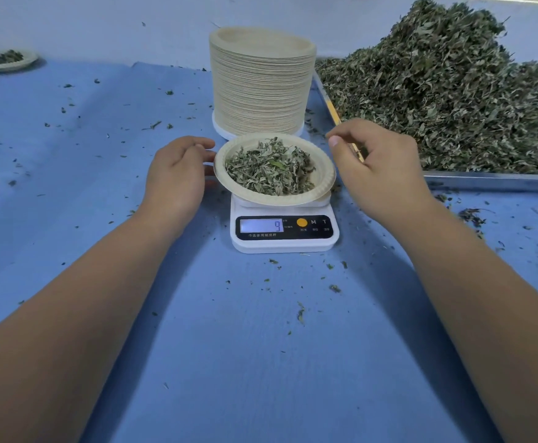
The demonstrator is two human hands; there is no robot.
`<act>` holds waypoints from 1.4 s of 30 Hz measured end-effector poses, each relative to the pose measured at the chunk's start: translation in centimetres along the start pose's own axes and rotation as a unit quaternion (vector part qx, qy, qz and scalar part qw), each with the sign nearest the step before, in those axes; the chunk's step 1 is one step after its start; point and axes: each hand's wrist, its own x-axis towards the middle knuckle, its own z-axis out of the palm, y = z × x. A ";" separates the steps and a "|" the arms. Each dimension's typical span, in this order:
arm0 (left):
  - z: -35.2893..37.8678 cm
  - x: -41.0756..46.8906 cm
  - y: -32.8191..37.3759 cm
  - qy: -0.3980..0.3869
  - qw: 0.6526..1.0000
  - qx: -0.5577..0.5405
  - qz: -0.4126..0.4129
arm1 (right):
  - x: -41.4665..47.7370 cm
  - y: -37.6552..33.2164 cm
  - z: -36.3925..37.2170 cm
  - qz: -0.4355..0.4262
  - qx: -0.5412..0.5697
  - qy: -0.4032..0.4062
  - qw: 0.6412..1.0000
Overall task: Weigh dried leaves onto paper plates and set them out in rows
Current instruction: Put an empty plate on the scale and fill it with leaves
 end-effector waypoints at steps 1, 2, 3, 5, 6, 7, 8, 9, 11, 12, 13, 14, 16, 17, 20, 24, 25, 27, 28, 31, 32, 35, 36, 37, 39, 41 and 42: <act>0.1 0.0 0.0 0.001 1.000 0.002 0.005 | -0.1 -0.5 0.0 -0.015 0.006 0.003 1.000; 0.1 0.0 0.0 0.004 1.000 0.004 0.010 | -0.1 -0.9 0.1 -0.027 0.008 -0.003 1.000; 0.2 0.0 0.1 0.005 1.000 0.005 0.014 | -0.1 -1.3 0.1 -0.032 0.005 -0.019 0.999; 0.4 -0.1 0.1 0.008 1.000 0.002 0.015 | 0.0 -2.0 0.2 -0.036 -0.010 -0.066 0.997; 0.4 -0.1 0.1 0.009 1.000 0.001 0.013 | 0.2 -2.4 0.2 -0.039 -0.019 -0.089 0.995; 0.5 -0.2 0.0 0.010 1.000 0.002 0.010 | 0.4 -2.7 0.1 -0.045 -0.028 -0.109 0.993; 0.6 -0.2 0.0 0.010 1.000 0.004 0.007 | 0.7 -3.2 0.1 -0.053 -0.039 -0.127 0.990; 0.6 -0.2 0.0 0.010 1.000 0.004 0.003 | 1.0 -3.7 0.2 -0.063 -0.050 -0.147 0.986; 0.7 -0.1 0.0 0.003 1.000 0.004 0.003 | 1.5 -4.6 0.7 -0.085 -0.088 -0.190 0.974; 0.7 -0.2 0.0 -0.001 1.000 0.003 0.006 | 1.8 -5.0 1.1 -0.094 -0.112 -0.211 0.966; 0.7 -0.3 0.1 -0.002 1.000 0.000 0.010 | 2.0 -5.3 1.4 -0.101 -0.134 -0.226 0.960; 0.7 -0.3 0.1 -0.003 1.000 -0.003 0.012 | 2.3 -5.6 1.8 -0.103 -0.149 -0.234 0.955; 0.7 -0.3 0.1 -0.004 1.000 -0.005 0.014 | 2.9 -5.8 2.4 -0.100 -0.159 -0.237 0.953; 0.7 -0.3 0.1 -0.004 1.000 -0.004 0.014 | 3.1 -5.8 2.7 -0.099 -0.158 -0.233 0.954; 0.8 -0.1 0.1 -0.002 1.000 -0.002 0.012 | 3.4 -6.0 3.0 -0.105 -0.132 -0.198 0.966; 0.8 0.0 0.2 -0.002 1.000 -0.008 0.009 | 3.5 -6.5 2.5 -0.086 -0.047 -0.111 0.989; 0.8 0.0 0.2 -0.001 1.000 -0.007 0.009 | 3.4 -6.7 2.3 -0.085 -0.036 -0.105 0.990; 0.8 0.0 0.2 0.001 1.000 -0.007 0.008 | 3.2 -6.7 2.3 -0.084 -0.019 -0.090 0.992; 0.8 -0.1 0.2 0.002 1.000 -0.009 0.006 | 3.0 -6.7 2.3 -0.080 -0.007 -0.075 0.994; 0.9 0.0 0.1 0.003 1.000 -0.011 0.002 | 2.6 -6.5 2.4 -0.068 0.017 -0.041 0.997; 0.9 0.0 0.1 0.003 1.000 -0.009 0.003 | 2.5 -6.3 2.4 -0.065 0.019 -0.041 0.997; 0.9 0.1 0.0 0.001 1.000 -0.007 0.006 | 2.5 -6.0 2.3 -0.051 0.030 -0.034 0.998; 0.9 0.1 0.0 0.000 1.000 -0.007 0.009 | 2.5 -5.9 2.2 -0.043 0.035 -0.036 0.998; 0.8 0.1 0.0 -0.001 1.000 -0.005 0.012 | 2.6 -5.7 2.2 -0.035 0.037 -0.044 0.998; 0.9 0.1 -0.1 0.000 1.000 -0.002 0.014 | 2.5 -5.5 2.1 -0.026 0.032 -0.063 0.997; 0.9 0.2 -0.2 0.002 1.000 -0.006 0.011 | 2.4 -5.4 2.1 -0.025 0.035 -0.070 0.997; 0.9 0.3 -0.2 0.003 1.000 -0.007 0.009 | 2.4 -5.4 2.1 -0.025 0.042 -0.064 0.997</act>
